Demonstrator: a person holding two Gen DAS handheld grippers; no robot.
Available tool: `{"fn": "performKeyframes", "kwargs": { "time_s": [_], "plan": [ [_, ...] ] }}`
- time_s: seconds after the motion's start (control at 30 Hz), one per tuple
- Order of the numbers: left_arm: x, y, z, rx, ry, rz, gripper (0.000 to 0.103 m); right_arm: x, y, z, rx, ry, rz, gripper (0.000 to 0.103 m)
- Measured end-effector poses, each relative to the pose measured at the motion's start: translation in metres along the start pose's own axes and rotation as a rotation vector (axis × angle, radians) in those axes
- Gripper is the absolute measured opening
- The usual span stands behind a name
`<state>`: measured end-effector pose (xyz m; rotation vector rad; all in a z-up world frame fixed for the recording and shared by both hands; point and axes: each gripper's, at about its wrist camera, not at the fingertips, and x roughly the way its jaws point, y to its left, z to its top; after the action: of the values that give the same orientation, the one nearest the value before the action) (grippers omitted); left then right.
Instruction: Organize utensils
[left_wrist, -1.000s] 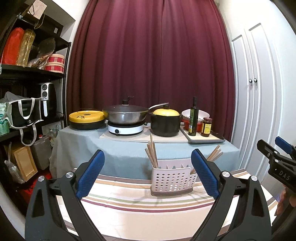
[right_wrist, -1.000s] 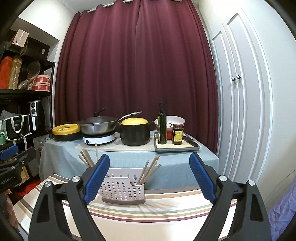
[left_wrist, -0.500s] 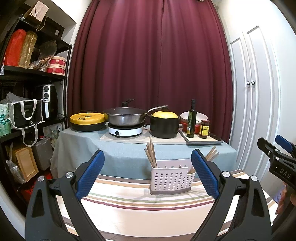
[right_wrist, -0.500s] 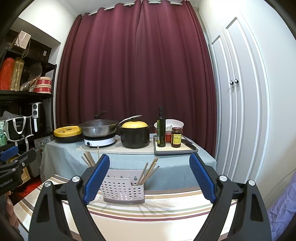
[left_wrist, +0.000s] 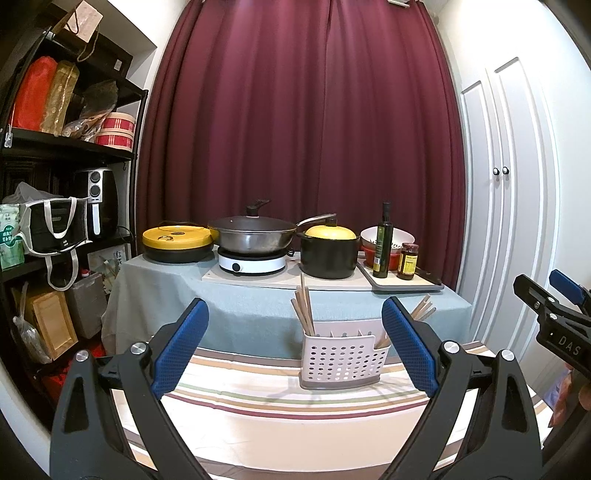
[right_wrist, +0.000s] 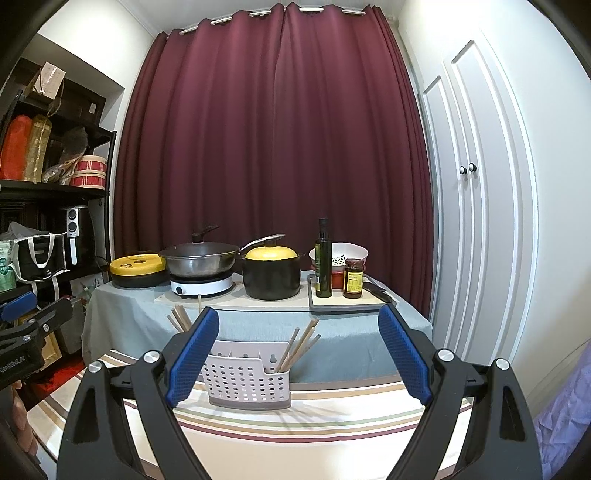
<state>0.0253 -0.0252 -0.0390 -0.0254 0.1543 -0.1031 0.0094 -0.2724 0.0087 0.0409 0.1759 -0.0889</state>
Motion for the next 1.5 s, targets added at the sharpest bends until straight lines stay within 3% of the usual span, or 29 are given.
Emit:
{"fn": "performKeyframes", "kwargs": {
  "time_s": [0.47,0.57,0.63,0.9,1.1,1.5],
  "plan": [
    [-0.001,-0.001,0.0,-0.002,-0.003,-0.002,0.093,-0.001,0.001,-0.001,-0.001,0.0,0.0,0.086],
    [-0.002,-0.004,0.001,0.016,-0.006,0.012,0.093,-0.001,0.003,-0.001,0.0,0.003,0.001,0.086],
    [-0.002,-0.006,0.001,0.024,-0.008,0.024,0.099,-0.001,0.003,-0.001,-0.002,0.001,0.0,0.086],
    [0.0,-0.017,-0.001,0.066,-0.022,0.015,0.099,-0.001,0.005,-0.003,-0.002,0.001,-0.003,0.086],
    [0.004,-0.009,-0.002,0.012,-0.019,-0.021,0.099,-0.002,0.007,-0.008,-0.001,0.006,-0.006,0.086],
    [0.013,-0.007,-0.006,0.017,-0.004,0.001,0.099,0.001,0.007,-0.016,0.001,0.02,-0.008,0.086]
  ]
}}
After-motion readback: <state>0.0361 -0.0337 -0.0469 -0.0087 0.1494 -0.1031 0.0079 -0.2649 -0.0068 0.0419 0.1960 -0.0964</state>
